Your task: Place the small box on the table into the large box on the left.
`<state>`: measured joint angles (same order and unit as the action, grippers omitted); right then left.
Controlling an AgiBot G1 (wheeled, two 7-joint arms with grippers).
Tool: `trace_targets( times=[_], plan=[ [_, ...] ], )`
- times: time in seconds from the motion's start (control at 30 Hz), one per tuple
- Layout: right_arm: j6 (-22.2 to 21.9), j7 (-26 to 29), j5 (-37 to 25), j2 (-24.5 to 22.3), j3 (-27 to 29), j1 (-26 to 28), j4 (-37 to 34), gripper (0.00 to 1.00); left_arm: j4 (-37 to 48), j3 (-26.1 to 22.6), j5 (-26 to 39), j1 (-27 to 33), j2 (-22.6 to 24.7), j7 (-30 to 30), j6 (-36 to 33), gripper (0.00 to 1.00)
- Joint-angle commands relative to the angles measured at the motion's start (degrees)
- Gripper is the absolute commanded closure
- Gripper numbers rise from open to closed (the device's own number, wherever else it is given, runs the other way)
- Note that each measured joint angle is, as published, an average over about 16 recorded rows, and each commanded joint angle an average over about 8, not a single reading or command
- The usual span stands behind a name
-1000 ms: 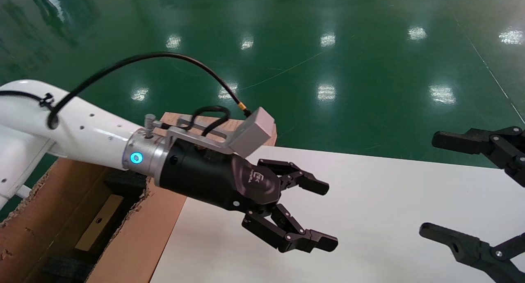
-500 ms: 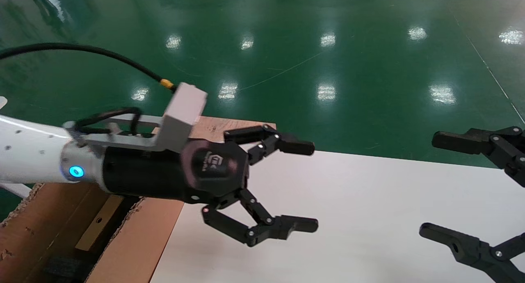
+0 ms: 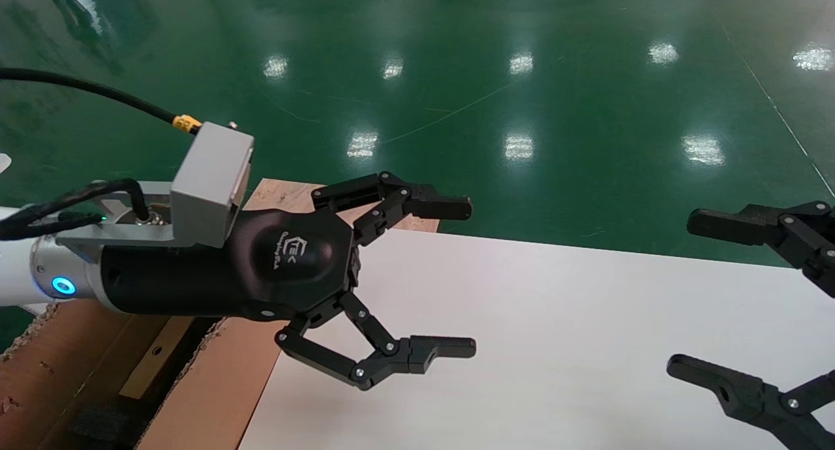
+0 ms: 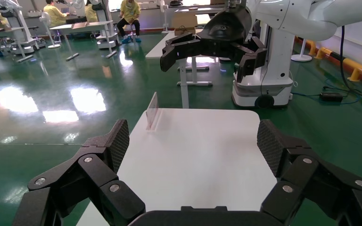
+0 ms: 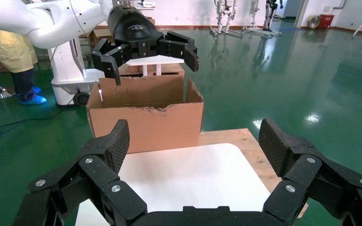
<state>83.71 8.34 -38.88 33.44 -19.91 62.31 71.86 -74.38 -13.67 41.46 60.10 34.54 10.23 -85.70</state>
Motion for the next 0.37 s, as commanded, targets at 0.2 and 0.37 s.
trace_targets(
  times=[0.2,0.37],
  plan=[
    [0.0,0.0,0.0,0.0,0.0,0.0,0.0,0.0,0.43,-1.24,0.13,0.76,0.24,0.35,0.0,0.0],
    [0.0,0.0,0.0,0.0,0.0,0.0,0.0,0.0,0.58,-1.68,0.22,1.02,0.34,0.46,0.01,0.0]
  ],
)
